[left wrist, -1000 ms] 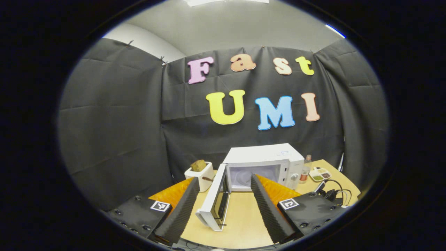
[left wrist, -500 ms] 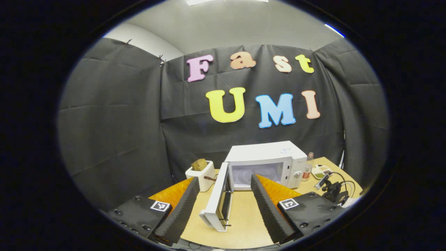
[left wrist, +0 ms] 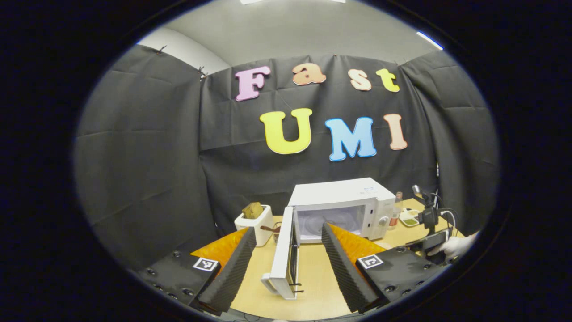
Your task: Open the microwave oven with the left hand, put the food in, and close the microwave oven.
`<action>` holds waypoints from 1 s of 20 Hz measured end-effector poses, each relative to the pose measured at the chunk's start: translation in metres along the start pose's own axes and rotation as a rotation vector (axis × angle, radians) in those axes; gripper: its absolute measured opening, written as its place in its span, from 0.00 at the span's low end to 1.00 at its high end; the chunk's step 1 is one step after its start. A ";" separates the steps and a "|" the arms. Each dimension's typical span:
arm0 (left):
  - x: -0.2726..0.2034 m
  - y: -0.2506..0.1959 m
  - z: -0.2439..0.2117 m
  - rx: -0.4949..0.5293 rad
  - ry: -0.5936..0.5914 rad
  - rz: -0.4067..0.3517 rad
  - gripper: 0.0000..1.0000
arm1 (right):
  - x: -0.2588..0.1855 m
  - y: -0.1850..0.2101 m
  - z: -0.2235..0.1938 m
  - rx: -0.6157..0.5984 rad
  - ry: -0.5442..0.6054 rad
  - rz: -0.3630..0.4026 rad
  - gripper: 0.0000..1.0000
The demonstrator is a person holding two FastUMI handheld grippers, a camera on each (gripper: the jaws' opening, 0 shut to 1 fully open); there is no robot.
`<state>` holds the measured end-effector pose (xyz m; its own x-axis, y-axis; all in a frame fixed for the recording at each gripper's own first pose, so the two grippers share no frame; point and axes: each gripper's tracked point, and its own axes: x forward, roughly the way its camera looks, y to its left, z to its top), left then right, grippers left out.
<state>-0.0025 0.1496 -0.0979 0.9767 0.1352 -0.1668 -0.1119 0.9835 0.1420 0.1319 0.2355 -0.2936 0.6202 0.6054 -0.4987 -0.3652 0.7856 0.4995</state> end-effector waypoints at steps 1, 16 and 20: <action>0.004 0.002 -0.003 -0.002 0.004 -0.010 1.00 | 0.005 0.011 0.012 0.029 -0.028 0.019 0.63; 0.055 0.049 -0.052 0.010 0.050 -0.096 1.00 | 0.180 0.011 0.134 0.232 -0.394 -0.209 0.63; 0.065 0.063 -0.070 0.028 0.055 -0.088 1.00 | 0.219 -0.011 0.152 0.168 -0.465 -0.319 0.63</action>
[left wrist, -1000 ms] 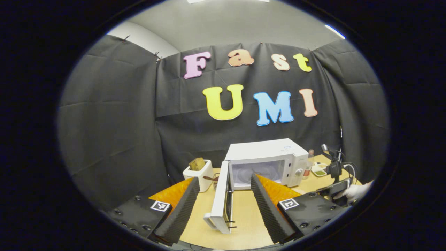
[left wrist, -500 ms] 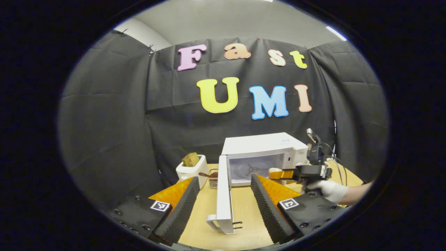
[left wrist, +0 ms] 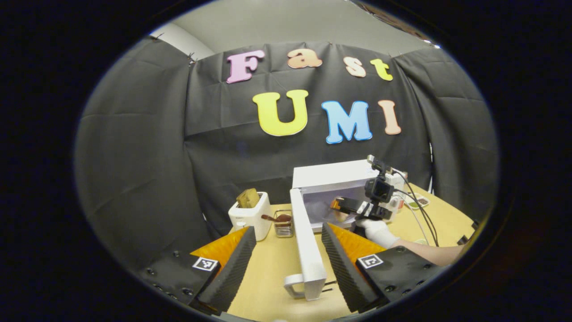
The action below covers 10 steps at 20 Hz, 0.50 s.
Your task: Open the microwave oven with the left hand, put the food in, and close the microwave oven.
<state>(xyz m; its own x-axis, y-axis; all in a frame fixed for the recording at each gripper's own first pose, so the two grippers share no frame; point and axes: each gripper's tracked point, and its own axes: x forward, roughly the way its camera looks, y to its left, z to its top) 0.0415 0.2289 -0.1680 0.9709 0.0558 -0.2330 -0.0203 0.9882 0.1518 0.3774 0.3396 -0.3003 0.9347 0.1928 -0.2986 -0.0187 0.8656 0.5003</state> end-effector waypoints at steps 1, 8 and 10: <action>0.003 0.000 -0.002 -0.003 -0.001 -0.001 1.00 | 0.009 -0.005 0.001 -0.023 -0.023 -0.027 0.62; -0.001 -0.003 -0.011 -0.009 0.028 -0.012 1.00 | 0.046 -0.028 -0.006 -0.102 -0.107 -0.139 0.62; -0.003 -0.003 -0.017 -0.026 0.026 -0.020 1.00 | 0.049 -0.031 -0.009 -0.105 -0.111 -0.151 0.65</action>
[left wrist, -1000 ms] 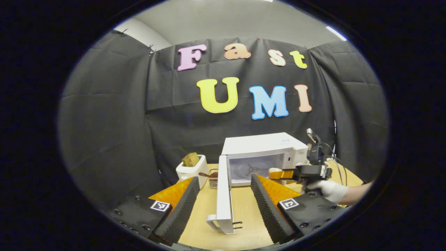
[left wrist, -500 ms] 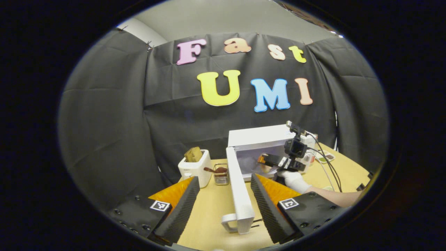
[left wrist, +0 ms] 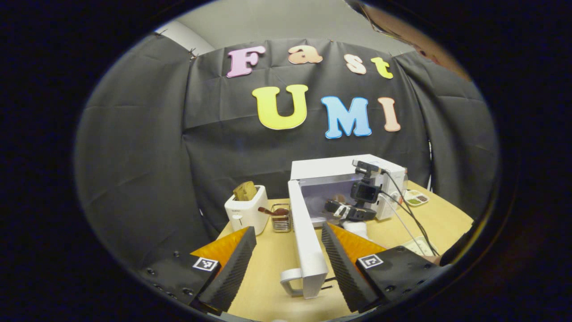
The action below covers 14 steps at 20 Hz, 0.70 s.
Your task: Open the microwave oven with the left hand, put the food in, and close the microwave oven.
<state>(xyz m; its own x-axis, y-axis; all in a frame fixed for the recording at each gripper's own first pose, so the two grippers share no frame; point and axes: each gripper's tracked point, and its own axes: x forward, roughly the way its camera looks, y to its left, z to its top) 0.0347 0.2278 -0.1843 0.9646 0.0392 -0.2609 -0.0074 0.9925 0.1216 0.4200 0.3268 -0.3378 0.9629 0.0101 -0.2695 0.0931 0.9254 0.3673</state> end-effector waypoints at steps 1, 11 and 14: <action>-0.002 0.001 -0.002 0.008 0.010 0.005 0.94 | 0.002 -0.002 0.000 -0.006 -0.009 -0.010 0.70; -0.016 0.009 0.031 0.021 -0.060 0.027 0.99 | -0.084 0.013 0.036 -0.023 -0.007 0.054 0.98; -0.015 0.010 0.039 0.022 -0.087 0.039 0.97 | -0.138 0.018 0.075 -0.084 -0.041 0.119 0.98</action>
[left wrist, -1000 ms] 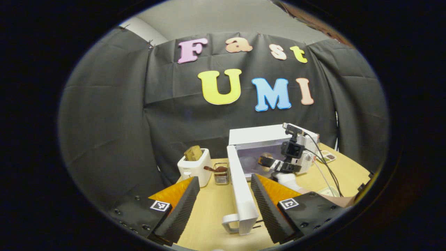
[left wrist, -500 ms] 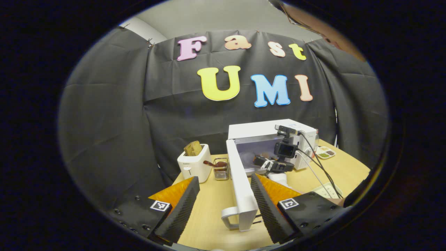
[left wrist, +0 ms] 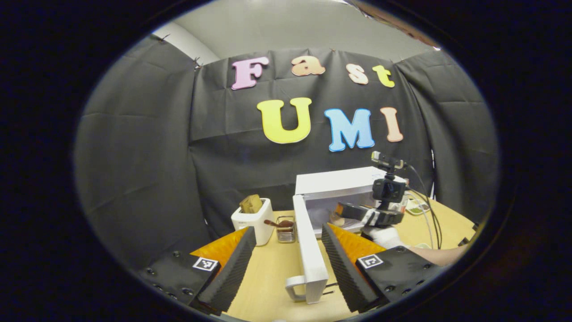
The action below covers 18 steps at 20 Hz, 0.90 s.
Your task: Open the microwave oven with the left hand, put the food in, and close the microwave oven.
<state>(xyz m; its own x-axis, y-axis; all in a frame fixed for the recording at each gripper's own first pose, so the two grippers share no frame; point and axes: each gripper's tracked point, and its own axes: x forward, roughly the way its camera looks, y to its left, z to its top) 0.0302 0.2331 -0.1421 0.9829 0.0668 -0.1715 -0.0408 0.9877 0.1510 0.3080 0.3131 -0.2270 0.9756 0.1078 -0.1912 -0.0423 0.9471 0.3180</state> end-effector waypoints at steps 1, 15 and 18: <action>0.001 0.001 0.003 0.005 -0.011 0.003 0.94 | -0.018 -0.001 0.014 -0.043 -0.010 0.016 0.98; 0.002 0.052 -0.030 0.061 -0.025 0.104 1.00 | -0.221 -0.088 0.124 -0.283 -0.013 0.035 0.98; 0.001 0.063 -0.061 0.051 0.005 0.127 0.95 | -0.247 -0.099 0.140 -0.276 -0.012 0.018 0.98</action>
<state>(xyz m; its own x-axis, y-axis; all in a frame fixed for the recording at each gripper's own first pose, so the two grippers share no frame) 0.0177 0.3043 -0.1918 0.9695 0.1920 -0.1523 -0.1559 0.9626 0.2215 0.1008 0.1504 -0.0814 0.9765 0.1238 -0.1767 -0.1156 0.9917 0.0560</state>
